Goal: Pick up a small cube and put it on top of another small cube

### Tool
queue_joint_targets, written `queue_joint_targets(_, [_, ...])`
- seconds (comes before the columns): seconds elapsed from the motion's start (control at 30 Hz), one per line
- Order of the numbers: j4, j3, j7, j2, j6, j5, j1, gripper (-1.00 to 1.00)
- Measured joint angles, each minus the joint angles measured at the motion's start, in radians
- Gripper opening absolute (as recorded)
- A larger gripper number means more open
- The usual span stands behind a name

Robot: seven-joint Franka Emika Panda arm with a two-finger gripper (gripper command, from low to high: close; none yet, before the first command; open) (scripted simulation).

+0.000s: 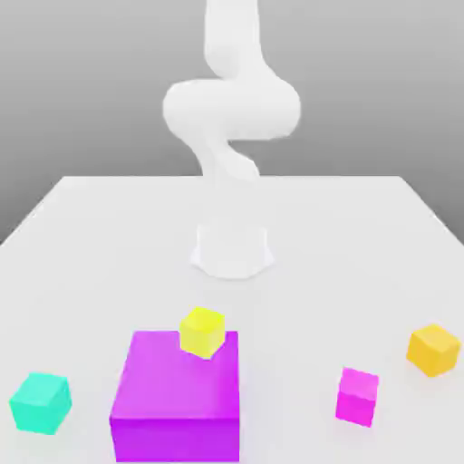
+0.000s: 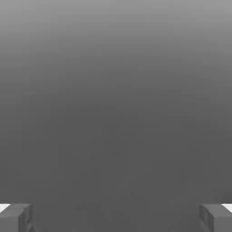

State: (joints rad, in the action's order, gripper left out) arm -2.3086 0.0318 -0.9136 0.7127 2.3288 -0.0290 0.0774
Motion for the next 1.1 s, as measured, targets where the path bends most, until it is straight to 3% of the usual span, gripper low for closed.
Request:
queue_joint_targets(0.3, [-0.031, 0.072, -0.424, -0.321, 0.103, -0.120, 0.240, 0.00])
queue_joint_targets(0.6, [-0.061, 0.039, -0.808, -0.632, 0.205, -0.194, 0.390, 0.00])
queue_joint_targets(0.77, [-0.082, 0.011, -0.965, -0.794, 0.272, -0.155, 0.457, 0.00])
queue_joint_targets(0.97, [-0.104, -0.002, -1.070, -0.977, 0.361, -0.011, 0.512, 0.00])
queue_joint_targets(1.1, [-0.082, -0.007, -1.085, -1.120, 0.472, 0.001, 0.516, 0.00])
